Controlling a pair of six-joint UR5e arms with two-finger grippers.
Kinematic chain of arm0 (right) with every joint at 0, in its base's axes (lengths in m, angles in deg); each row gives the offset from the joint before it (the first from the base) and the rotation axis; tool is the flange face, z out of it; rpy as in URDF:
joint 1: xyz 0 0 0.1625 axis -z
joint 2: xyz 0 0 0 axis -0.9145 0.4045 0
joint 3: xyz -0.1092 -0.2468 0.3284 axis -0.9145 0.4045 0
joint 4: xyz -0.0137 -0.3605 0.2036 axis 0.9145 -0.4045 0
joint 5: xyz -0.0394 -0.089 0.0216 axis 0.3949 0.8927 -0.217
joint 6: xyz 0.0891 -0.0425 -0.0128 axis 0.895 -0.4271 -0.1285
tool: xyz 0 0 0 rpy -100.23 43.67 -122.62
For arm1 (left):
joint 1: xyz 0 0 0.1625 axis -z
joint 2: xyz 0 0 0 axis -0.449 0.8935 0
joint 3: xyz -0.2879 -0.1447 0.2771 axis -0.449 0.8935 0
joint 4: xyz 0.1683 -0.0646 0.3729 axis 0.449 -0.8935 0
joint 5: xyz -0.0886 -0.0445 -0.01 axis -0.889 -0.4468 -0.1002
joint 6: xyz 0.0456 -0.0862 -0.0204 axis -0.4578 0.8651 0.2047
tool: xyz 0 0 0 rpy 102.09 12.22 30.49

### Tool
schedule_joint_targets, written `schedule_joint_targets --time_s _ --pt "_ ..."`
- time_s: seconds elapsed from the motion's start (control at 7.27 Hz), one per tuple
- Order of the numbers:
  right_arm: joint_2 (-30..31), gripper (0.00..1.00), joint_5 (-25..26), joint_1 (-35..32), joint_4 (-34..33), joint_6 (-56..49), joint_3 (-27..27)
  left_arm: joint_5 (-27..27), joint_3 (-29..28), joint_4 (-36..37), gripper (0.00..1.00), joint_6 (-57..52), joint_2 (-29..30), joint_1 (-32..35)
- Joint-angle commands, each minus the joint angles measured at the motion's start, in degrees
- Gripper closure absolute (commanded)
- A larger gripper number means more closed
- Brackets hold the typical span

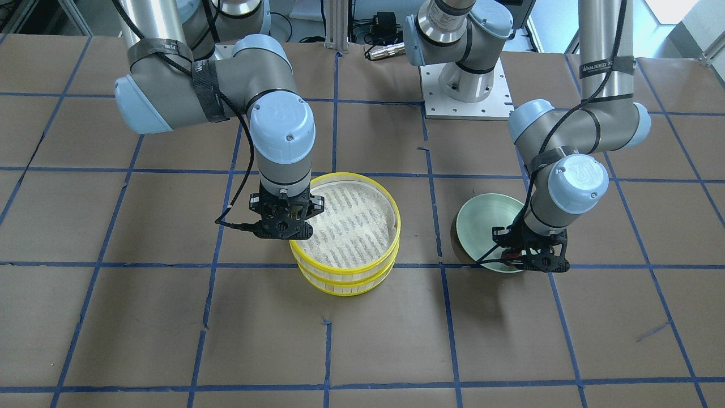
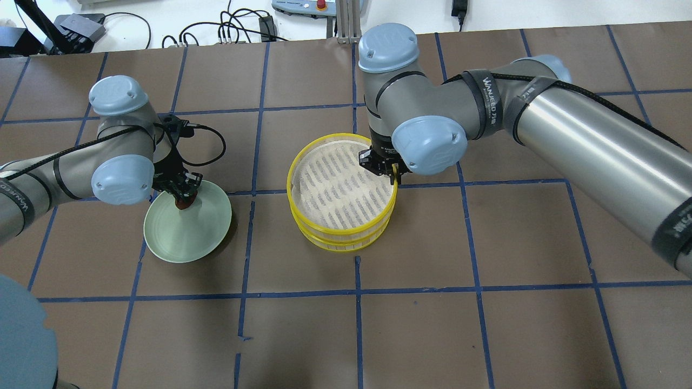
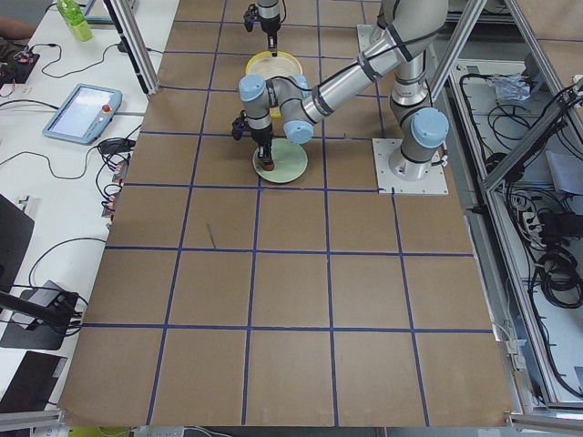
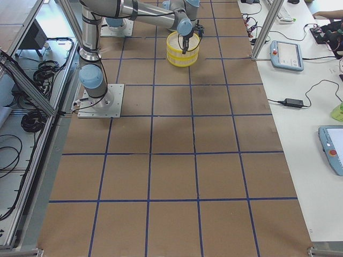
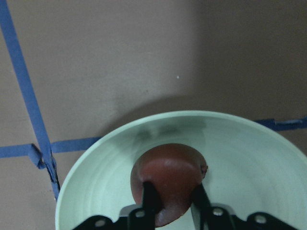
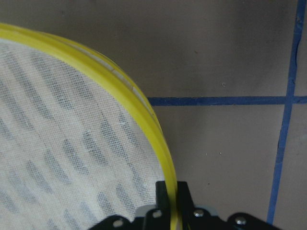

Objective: Stack buns with steamer

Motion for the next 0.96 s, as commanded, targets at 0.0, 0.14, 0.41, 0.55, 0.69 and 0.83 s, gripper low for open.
schedule_joint_targets --time_s 0.0,0.14,0.41,0.55,0.69,0.83 --pt "-0.09 0.92 0.04 -0.09 -0.24 0.12 -0.89 0.41 -0.94 -6.59 1.0 1.99 -6.0 0.71" --pt "0.0 0.92 0.04 -0.09 -0.33 0.29 -0.98 0.06 -1.9 -11.25 1.0 4.71 -8.74 1.32" --pt "0.0 0.92 -0.14 -0.09 -0.42 1.34 -0.63 -0.64 -5.67 -17.52 1.0 9.45 -11.48 6.03" --pt "-0.09 0.92 -0.4 -0.09 -0.85 1.96 -0.55 -2.82 -8.39 -19.46 1.0 16.35 -11.23 10.07" --pt "-0.35 0.91 -0.49 -0.09 -1.21 2.31 -0.54 -5.63 -9.37 -19.56 1.0 21.47 -10.7 13.07" --pt "-0.35 0.91 -0.32 -0.09 -1.21 2.32 -0.54 -8.7 -9.9 -19.48 1.0 23.7 -10.78 14.84"
